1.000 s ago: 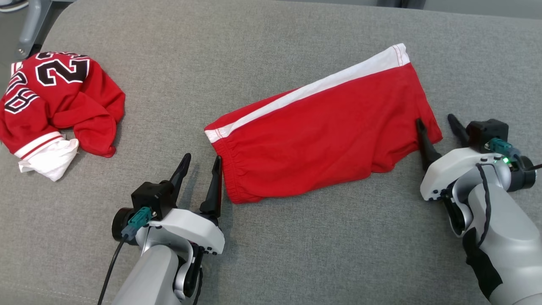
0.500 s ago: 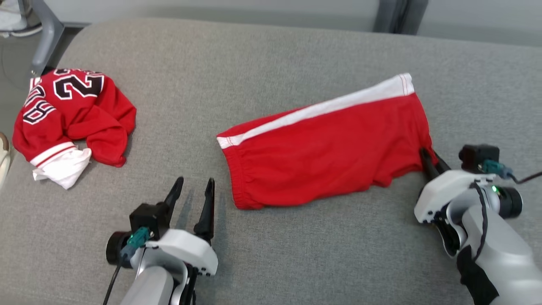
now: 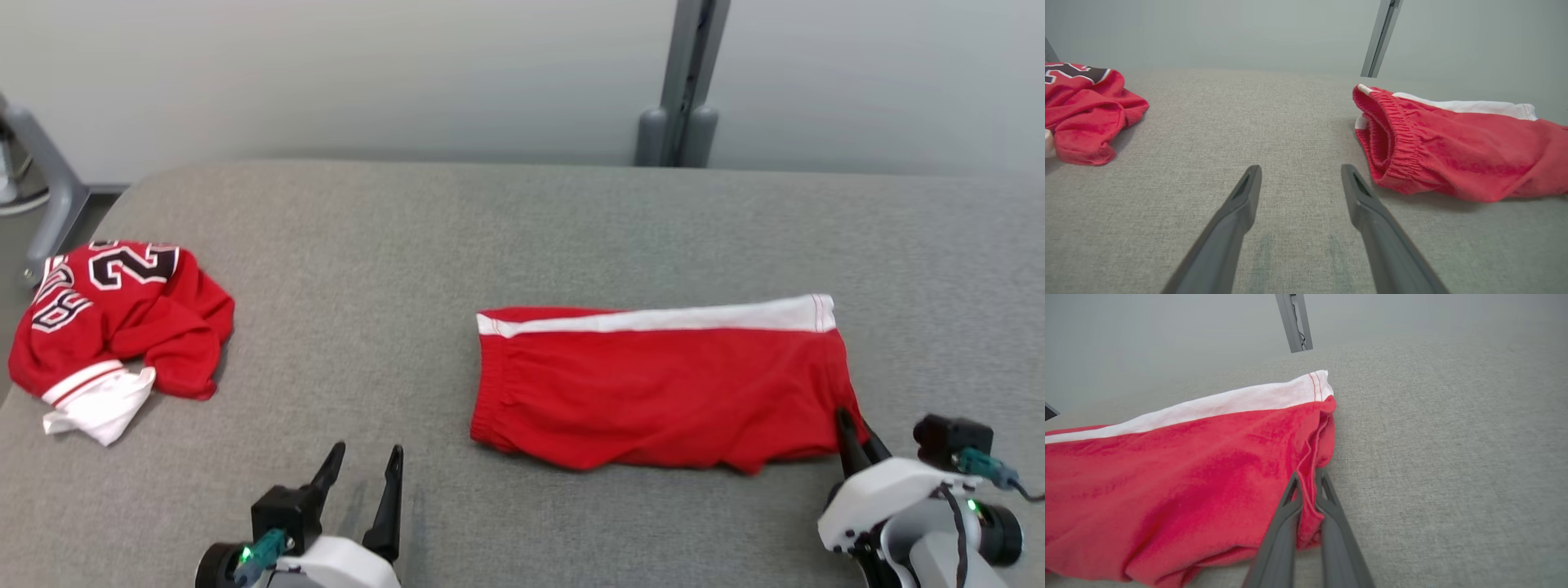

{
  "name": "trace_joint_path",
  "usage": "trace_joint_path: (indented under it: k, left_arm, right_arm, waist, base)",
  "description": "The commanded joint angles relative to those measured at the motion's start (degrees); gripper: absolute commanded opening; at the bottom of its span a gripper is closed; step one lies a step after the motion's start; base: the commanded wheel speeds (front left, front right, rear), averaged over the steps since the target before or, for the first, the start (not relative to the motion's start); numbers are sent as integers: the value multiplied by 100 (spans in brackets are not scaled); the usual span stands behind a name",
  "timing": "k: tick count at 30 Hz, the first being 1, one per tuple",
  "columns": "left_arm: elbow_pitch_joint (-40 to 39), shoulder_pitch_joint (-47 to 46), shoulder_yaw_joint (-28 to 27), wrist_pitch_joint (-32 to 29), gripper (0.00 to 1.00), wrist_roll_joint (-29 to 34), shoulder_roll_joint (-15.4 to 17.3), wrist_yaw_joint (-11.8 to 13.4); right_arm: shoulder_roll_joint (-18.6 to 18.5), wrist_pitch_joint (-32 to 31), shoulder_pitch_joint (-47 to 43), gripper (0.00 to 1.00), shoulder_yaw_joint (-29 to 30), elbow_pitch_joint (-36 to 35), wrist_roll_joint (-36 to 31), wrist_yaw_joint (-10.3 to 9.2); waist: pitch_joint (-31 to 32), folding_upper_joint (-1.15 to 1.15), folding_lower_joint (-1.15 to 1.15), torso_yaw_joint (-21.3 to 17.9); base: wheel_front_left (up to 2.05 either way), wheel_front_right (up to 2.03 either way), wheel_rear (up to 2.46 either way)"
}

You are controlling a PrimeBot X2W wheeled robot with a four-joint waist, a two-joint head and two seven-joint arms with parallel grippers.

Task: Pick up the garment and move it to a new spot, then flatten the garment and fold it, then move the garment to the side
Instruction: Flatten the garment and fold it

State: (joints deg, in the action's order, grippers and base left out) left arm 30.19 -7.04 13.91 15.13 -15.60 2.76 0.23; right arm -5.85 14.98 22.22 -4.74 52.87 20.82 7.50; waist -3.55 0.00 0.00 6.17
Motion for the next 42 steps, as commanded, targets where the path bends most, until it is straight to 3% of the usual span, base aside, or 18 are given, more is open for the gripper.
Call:
trace_joint_path:
  k: [1,7,15,21,26,27,28,29,35,42]
  left_arm:
    - [-14,97,-28,1,100,55,26,-13]
    - [-3,172,-9,0,100,25,26,-94]
    - [34,139,137,0,100,-89,26,-126]
    - [80,276,145,1,100,-128,26,-90]
    - [88,323,127,1,100,-128,26,-89]
    - [78,335,113,1,100,-132,26,-66]
    - [72,348,110,0,100,-138,22,-59]
    - [71,354,105,0,100,-140,20,-54]
    - [33,306,6,1,100,-61,24,-16]
    - [-71,306,-128,0,100,49,25,86]
  right_arm:
    - [-37,28,-99,0,66,-72,-60,-2]
    - [-124,28,-76,0,51,-261,-528,-2]
    - [-1,28,394,0,-462,-593,-875,-1]
    - [246,28,483,0,-1605,-1024,-721,-1]
    - [273,29,267,0,-2926,-1245,89,-1]
    - [269,28,247,12,-3199,-1230,297,-2]
    - [261,29,250,93,-3390,-1231,460,-2]
    - [255,29,271,100,-3534,-1255,581,-2]
    - [263,28,234,100,-3580,-1293,805,-2]
    - [272,28,-97,100,-2098,-1221,80,-2]
  waist:
    - [177,0,0,-158]
    - [165,0,0,-123]
    - [133,0,0,301]
    - [227,0,0,758]
    - [239,0,0,999]
    - [239,0,0,1015]
    - [239,0,0,1025]
    - [238,0,0,1026]
    - [251,0,0,753]
    - [312,0,0,194]
  base:
    - [0,0,0]
    - [0,0,0]
    - [0,0,0]
    - [0,0,0]
    - [0,0,0]
    - [0,0,0]
    - [0,0,0]
    - [0,0,0]
    - [0,0,0]
    - [0,0,0]
